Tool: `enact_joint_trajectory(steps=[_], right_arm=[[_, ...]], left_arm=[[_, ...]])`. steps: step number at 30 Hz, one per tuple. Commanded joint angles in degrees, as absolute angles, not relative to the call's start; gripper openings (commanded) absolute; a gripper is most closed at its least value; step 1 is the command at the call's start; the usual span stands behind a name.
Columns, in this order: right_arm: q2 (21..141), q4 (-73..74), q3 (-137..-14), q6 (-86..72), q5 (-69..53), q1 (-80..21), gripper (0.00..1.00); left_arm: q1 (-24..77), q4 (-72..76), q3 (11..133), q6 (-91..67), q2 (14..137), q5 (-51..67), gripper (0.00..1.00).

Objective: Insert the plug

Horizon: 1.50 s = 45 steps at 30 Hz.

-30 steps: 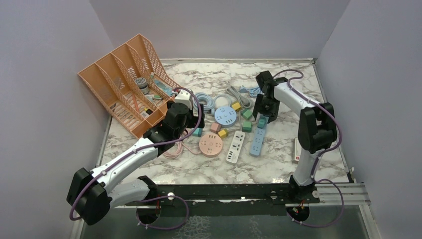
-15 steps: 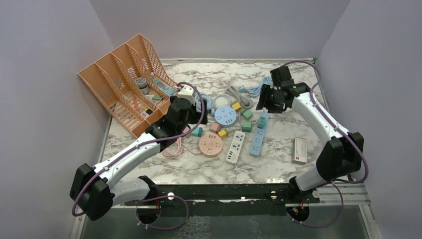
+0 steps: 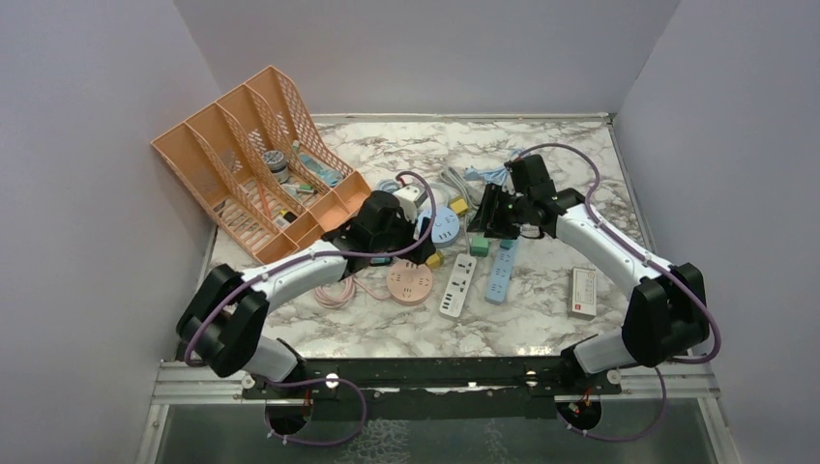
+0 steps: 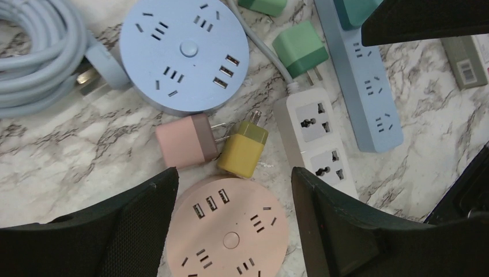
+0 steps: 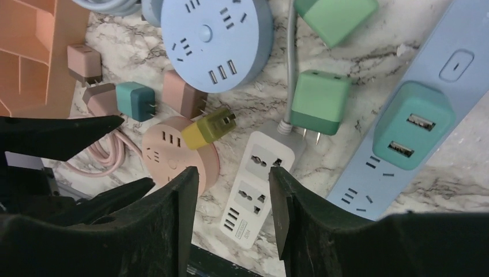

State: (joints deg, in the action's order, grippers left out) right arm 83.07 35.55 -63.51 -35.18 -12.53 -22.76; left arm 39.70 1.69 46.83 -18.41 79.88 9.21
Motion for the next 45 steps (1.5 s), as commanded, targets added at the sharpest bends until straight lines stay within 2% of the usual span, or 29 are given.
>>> enact_joint_trajectory(steps=[1,5,8,15,20,23,29,32,37,45], right_arm=[[79.76,30.72,-59.44,-43.7,-14.07,-22.63,0.48],[76.87,28.84,-55.92,-47.39,-13.84,-22.67,0.47],[75.59,28.54,-54.42,-48.85,-13.02,-22.6,0.47],[74.76,30.61,-54.11,-49.64,-10.88,-22.66,0.45],[74.06,31.32,-53.41,-50.21,-10.04,-22.63,0.45],[73.76,31.7,-53.27,-50.41,-9.68,-22.59,0.45],[73.55,32.02,-53.14,-50.82,-9.24,-22.62,0.45],[73.65,32.12,-53.21,-50.85,-9.38,-22.63,0.44],[73.35,29.88,-52.49,-49.42,-11.61,-22.66,0.44],[66.76,11.98,-46.03,-48.45,-21.61,-22.67,0.45]], left_arm=[[41.03,4.74,51.03,-13.54,85.71,14.44,0.71],[41.67,2.41,53.82,-13.97,90.33,9.81,0.68],[41.75,2.11,54.91,-13.96,92.52,11.16,0.68],[41.95,1.33,56.83,-14.22,96.48,13.26,0.57],[42.08,-0.16,58.12,-13.64,99.88,16.78,0.55],[42.32,-1.27,58.63,-13.54,101.38,16.33,0.5],[42.58,-3.69,60.09,-13.28,103.76,14.3,0.45],[42.63,-5.66,61.57,-13.23,104.73,12.34,0.34],[42.63,-7.2,63.06,-14.61,101.54,9.96,0.25],[41.41,-3.99,63.67,-21.56,89.36,10.4,0.23]])
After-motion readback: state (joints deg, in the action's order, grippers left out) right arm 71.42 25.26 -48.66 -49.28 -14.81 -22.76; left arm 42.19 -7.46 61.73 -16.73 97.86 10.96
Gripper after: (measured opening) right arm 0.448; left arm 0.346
